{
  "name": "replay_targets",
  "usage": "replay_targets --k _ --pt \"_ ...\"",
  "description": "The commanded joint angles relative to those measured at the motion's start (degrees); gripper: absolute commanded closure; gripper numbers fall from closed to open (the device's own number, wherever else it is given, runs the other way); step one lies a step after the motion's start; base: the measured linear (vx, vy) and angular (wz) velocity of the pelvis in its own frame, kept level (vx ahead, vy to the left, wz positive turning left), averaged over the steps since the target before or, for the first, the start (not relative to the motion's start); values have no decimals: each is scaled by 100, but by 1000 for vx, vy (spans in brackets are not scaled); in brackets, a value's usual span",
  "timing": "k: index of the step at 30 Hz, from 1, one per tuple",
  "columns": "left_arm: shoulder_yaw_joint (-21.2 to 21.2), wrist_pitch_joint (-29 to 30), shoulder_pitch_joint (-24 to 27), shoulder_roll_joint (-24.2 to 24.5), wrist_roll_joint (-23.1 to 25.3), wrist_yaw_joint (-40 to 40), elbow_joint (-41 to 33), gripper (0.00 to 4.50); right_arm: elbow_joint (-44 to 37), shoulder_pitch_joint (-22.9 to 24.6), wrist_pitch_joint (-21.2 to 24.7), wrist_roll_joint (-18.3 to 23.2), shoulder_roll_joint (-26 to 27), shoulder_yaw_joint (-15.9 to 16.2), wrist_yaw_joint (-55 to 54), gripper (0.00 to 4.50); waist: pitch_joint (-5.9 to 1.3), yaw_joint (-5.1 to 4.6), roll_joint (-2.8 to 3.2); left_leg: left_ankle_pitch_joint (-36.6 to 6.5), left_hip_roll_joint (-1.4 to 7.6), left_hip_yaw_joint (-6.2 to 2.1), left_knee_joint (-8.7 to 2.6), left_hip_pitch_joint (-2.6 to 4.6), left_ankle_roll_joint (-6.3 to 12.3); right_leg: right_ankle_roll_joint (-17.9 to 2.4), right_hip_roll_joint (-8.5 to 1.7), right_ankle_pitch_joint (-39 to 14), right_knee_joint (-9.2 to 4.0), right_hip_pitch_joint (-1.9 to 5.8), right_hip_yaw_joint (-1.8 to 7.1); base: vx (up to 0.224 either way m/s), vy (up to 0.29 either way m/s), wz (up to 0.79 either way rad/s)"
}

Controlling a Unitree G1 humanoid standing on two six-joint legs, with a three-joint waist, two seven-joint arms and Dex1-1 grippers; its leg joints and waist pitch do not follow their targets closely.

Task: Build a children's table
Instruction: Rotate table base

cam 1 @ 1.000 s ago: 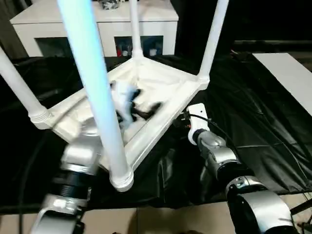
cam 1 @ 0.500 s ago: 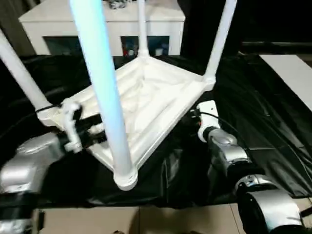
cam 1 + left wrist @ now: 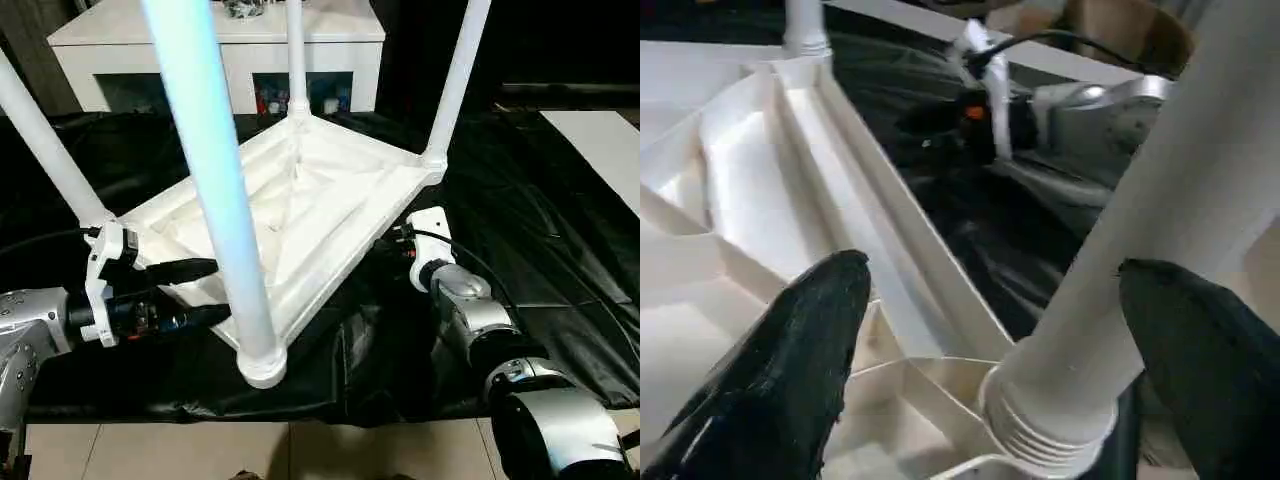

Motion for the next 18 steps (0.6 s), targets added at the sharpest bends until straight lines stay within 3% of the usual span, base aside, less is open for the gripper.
replay_targets --k 1,7,8,9,13,18 --pt "-184 127 -53 -6 -207 -72 -491 3 79 -173 -71 -23 77 37 4 77 -370 -2 97 -2307 270 -124 -515 132 -249 -1214 -256 -2065 -399 200 243 0 0 0" --pt "-434 208 -208 -342 -330 66 -839 3 82 -187 -75 -59 245 122 51 77 -380 -18 73 -2158 245 -113 -503 90 -224 -1220 -249 -1909 -378 238 245 0 0 0" --pt "-532 164 -157 -333 -238 52 -858 3 85 -187 -84 -88 280 155 54 77 -378 -44 88 -2153 242 -122 -504 80 -218 -1202 -254 -1958 -379 244 243 0 0 0" --pt "-555 152 -143 -328 -214 48 -861 3 87 -188 -87 -95 287 162 54 77 -374 -78 67 -2181 238 -121 -499 75 -209 -1176 -259 -2054 -392 248 242 0 0 0" --pt "-587 182 -105 -352 -217 81 -903 3 88 -190 -92 -103 315 172 60 77 -377 -115 78 -2145 237 -117 -482 98 -192 -1153 -252 -2178 -417 228 244 0 0 0" --pt "-741 197 -327 -910 -200 638 -1036 3 15 -191 -167 -28 586 194 244 77 -378 -151 30 -2179 238 -125 -487 79 -182 -1143 -244 -2155 -415 240 244 0 0 0"
